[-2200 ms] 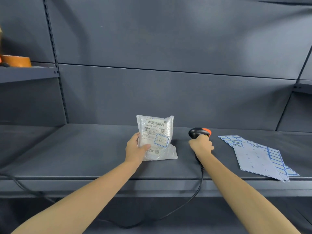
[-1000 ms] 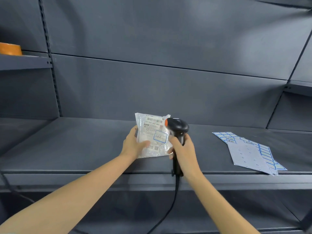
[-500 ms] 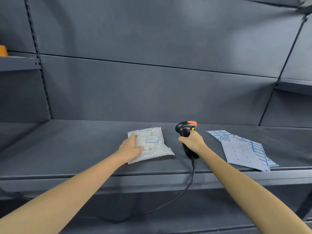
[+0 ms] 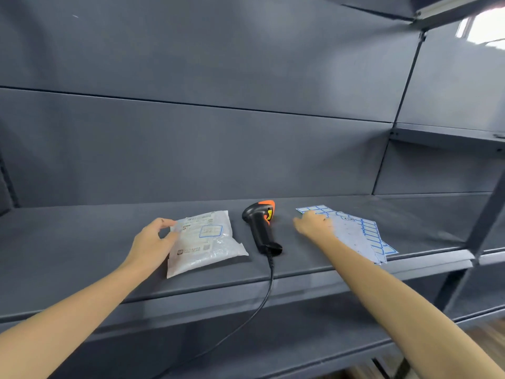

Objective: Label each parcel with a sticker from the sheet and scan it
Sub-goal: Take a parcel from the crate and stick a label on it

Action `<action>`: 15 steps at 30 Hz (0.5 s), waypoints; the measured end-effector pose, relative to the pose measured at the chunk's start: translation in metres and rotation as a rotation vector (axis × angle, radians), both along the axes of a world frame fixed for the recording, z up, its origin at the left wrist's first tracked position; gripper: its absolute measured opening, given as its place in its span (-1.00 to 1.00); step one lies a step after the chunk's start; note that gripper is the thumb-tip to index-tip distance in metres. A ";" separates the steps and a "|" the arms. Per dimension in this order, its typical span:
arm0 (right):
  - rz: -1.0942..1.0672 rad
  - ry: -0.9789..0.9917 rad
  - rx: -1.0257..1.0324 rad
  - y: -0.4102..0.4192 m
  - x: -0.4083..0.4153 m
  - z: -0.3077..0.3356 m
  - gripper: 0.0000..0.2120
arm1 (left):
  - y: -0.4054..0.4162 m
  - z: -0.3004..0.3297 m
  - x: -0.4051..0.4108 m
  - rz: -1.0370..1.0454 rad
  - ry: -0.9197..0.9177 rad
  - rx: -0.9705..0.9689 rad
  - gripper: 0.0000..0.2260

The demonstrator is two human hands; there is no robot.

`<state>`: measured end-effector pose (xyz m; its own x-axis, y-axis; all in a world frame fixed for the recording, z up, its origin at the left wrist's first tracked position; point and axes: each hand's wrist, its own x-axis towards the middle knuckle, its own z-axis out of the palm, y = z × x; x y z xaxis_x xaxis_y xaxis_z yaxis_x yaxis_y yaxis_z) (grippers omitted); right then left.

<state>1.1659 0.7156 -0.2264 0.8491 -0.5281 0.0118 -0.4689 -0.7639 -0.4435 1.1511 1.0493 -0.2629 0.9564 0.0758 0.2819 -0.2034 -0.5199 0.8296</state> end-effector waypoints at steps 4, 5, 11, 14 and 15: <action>-0.313 0.090 -0.025 -0.069 -0.011 0.003 -0.67 | 0.002 0.002 -0.004 0.014 -0.051 0.006 -0.82; -0.357 0.135 -0.030 -0.082 -0.013 0.002 -0.64 | 0.002 0.002 -0.005 0.014 -0.062 0.000 -0.80; -0.374 0.248 0.062 -0.118 -0.015 0.004 -0.35 | 0.003 0.002 -0.010 0.024 -0.070 0.008 -0.71; -0.254 0.210 -0.003 -0.126 -0.009 0.001 -0.38 | 0.004 0.003 -0.012 0.028 -0.052 0.043 -0.72; -0.236 0.182 0.038 -0.126 -0.009 0.002 -0.40 | 0.005 0.003 -0.012 0.032 -0.050 0.053 -0.73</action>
